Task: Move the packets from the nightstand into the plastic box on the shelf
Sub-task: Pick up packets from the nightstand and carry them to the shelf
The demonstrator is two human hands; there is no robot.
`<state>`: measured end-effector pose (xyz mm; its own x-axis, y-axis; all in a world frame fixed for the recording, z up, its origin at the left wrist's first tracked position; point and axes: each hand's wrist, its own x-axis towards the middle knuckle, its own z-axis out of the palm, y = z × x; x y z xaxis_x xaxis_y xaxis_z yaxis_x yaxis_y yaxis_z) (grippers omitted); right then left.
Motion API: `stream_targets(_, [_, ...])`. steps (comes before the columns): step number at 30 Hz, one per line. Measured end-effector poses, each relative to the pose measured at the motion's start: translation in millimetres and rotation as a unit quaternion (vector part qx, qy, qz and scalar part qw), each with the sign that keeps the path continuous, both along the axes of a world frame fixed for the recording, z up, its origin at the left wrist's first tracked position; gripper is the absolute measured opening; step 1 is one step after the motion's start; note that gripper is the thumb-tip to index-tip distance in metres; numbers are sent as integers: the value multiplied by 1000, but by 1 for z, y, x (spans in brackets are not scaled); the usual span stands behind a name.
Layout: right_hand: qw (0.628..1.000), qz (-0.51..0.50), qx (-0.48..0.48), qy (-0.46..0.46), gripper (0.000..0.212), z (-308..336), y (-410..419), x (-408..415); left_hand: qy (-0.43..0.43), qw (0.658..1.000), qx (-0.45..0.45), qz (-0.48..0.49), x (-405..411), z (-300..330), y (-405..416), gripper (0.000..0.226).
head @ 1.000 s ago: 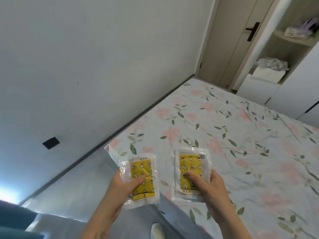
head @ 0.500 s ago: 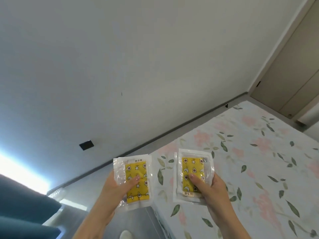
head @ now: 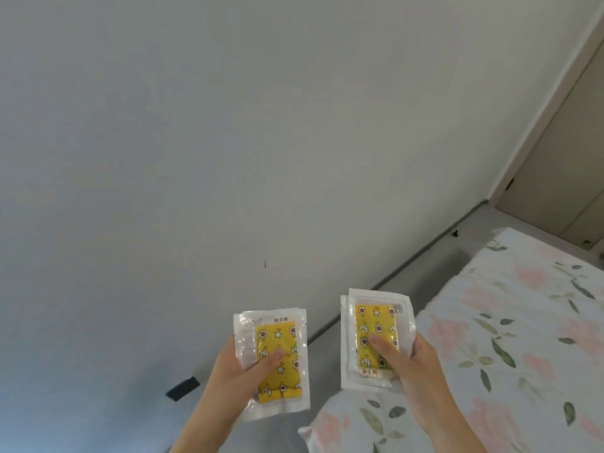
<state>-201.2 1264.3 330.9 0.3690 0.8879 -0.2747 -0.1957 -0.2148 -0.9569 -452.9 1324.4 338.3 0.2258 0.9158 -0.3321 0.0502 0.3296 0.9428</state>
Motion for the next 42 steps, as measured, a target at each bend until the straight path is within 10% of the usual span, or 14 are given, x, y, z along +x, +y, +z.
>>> stream_targets(17, [980,-194,33,-11,28,12,169,105,-15,986,-2,-167,156,14,238,36])
stream_targets(42, [927,-370,21,-61,31,36,342,533,-24,932,33,-361,685,36,507,33])
